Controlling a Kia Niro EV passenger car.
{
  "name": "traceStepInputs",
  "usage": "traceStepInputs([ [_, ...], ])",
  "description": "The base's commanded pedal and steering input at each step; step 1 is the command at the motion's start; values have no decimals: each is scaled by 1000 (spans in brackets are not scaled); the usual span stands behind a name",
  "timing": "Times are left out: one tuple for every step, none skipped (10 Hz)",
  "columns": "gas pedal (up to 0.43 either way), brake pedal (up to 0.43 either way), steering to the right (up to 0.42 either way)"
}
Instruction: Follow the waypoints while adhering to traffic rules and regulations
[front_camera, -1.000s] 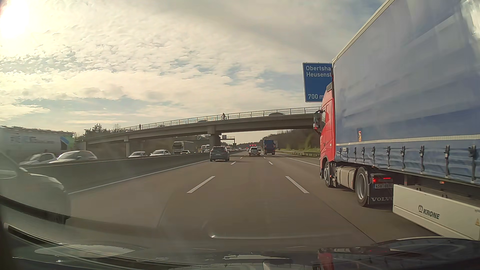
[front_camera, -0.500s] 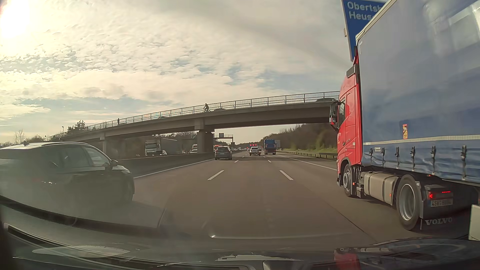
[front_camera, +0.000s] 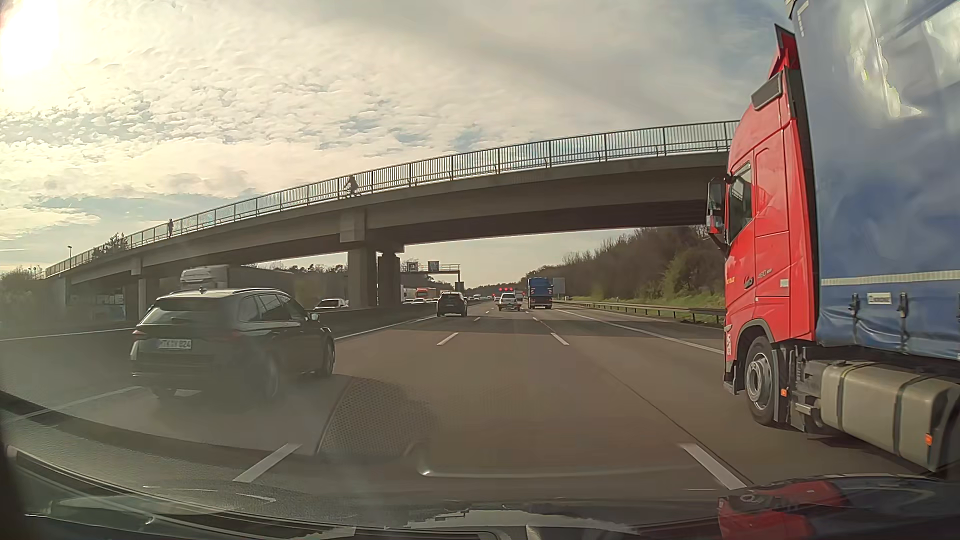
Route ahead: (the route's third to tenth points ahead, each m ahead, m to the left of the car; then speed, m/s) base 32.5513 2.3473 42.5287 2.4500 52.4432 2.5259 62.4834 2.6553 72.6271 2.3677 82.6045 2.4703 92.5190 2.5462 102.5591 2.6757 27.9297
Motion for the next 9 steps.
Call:
traceStepInputs([
  [177, 0, -2],
  [177, 0, -2],
  [177, 0, -2],
  [177, 0, -2],
  [177, 0, -2],
  [177, 0, -2],
  [177, 0, -2],
  [177, 0, -2],
  [177, 0, -2],
])
